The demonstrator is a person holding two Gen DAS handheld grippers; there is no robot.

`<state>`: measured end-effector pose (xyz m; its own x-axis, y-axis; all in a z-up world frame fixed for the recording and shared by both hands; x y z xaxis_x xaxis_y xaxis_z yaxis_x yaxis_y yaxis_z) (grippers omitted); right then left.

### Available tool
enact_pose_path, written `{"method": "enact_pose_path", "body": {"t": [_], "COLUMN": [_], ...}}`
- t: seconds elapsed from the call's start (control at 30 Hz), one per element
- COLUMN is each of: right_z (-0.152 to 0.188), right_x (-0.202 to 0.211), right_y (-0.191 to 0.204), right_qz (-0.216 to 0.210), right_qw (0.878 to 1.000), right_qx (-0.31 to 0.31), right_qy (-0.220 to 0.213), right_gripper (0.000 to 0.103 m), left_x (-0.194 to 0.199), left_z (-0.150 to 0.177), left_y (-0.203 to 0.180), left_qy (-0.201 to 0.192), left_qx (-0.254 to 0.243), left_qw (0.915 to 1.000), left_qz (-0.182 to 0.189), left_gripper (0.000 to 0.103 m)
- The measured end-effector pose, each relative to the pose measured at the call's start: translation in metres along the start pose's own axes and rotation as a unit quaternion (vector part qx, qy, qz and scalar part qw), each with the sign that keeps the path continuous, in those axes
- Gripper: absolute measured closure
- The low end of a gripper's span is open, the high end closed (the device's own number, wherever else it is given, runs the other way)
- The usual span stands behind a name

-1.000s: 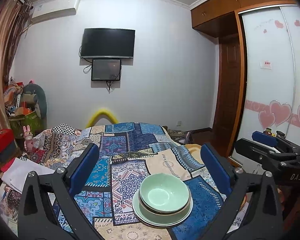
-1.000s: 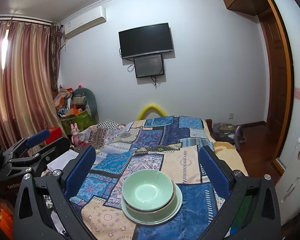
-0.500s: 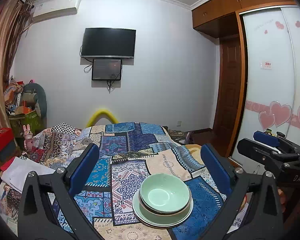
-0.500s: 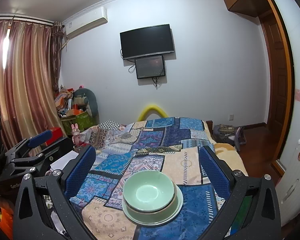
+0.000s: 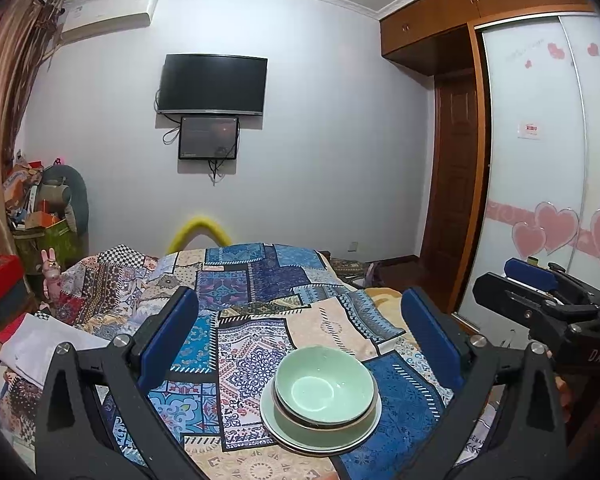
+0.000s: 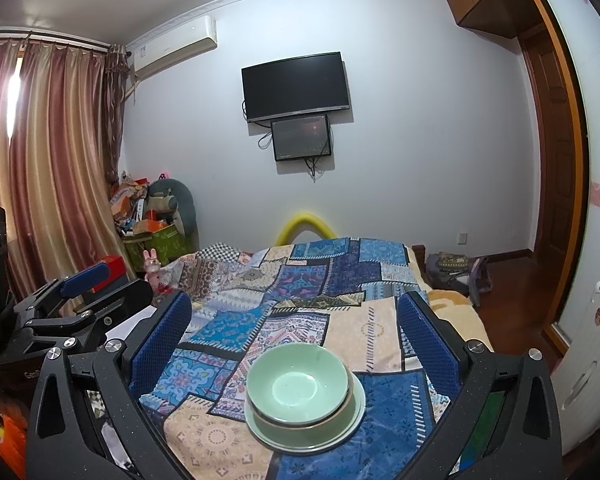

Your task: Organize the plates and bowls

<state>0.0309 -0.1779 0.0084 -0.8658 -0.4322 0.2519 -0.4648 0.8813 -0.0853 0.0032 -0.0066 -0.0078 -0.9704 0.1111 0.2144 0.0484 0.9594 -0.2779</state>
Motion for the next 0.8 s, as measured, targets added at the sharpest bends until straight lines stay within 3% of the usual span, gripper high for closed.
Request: {"method": "enact_pose_path", "body": {"t": [0.8], "right_z": [-0.001], "right_x": [-0.0038], "right_y": [0.0044], "right_qz": [-0.003], "right_qw": [1.0], "right_qx": [0.006], "right_qy": [0.011], "right_gripper": [0.0], "left_x": [-0.0024], "left_z": [0.0015], "left_y": [0.0045], "left_qy": [0.013], "left_qx": [0.013], "left_qw": [0.9998], "left_qz": [0.011], "left_gripper": [0.0]}}
Point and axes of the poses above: each gripper's, at about its wrist camera, not at the fingertips, and x roughly against the way its jaws point, y to its left, z to its underside, the point moved 4 cm from there along -x, roughly the way its jaws point, and after that the axes turned 13 degrees about x, right-handed, at the moved point
